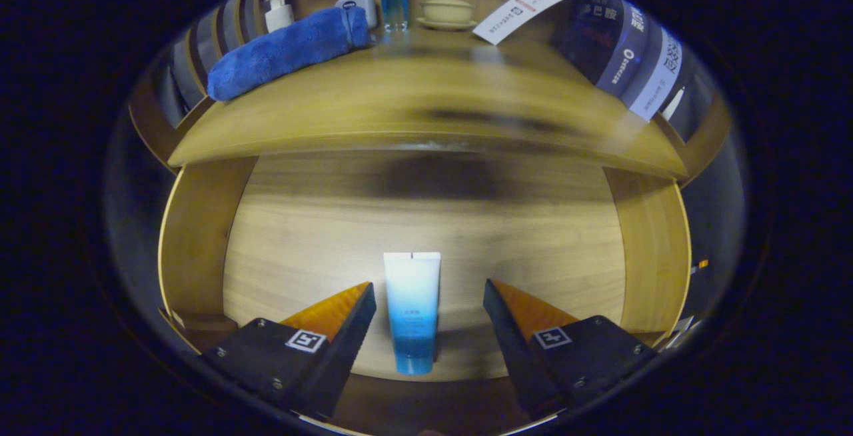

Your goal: Pull open the drawer, take out the items inside it, and place them on the countertop above the cabinet.

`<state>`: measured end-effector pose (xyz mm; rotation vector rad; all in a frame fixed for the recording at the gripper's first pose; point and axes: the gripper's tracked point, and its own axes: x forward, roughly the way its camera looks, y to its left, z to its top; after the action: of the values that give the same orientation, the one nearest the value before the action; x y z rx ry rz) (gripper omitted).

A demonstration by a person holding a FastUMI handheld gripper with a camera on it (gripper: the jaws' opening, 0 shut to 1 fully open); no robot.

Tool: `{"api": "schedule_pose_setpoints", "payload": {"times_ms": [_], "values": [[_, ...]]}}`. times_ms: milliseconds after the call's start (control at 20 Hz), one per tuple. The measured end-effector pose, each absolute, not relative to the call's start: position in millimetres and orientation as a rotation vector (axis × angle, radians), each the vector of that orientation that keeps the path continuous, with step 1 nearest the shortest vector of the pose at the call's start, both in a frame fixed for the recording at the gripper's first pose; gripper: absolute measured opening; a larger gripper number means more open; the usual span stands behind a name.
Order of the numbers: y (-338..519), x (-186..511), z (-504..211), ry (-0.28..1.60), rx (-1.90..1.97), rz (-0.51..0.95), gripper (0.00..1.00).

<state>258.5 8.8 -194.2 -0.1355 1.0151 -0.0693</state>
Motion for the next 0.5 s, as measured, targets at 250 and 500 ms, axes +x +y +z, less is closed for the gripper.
{"api": "schedule_pose_setpoints", "payload": {"times_ms": [250,500], "values": [[9,252,-220,1.116,-0.132,-0.078,0.78],[3,254,-218,1.091,-0.052,-0.142,0.46]]}}
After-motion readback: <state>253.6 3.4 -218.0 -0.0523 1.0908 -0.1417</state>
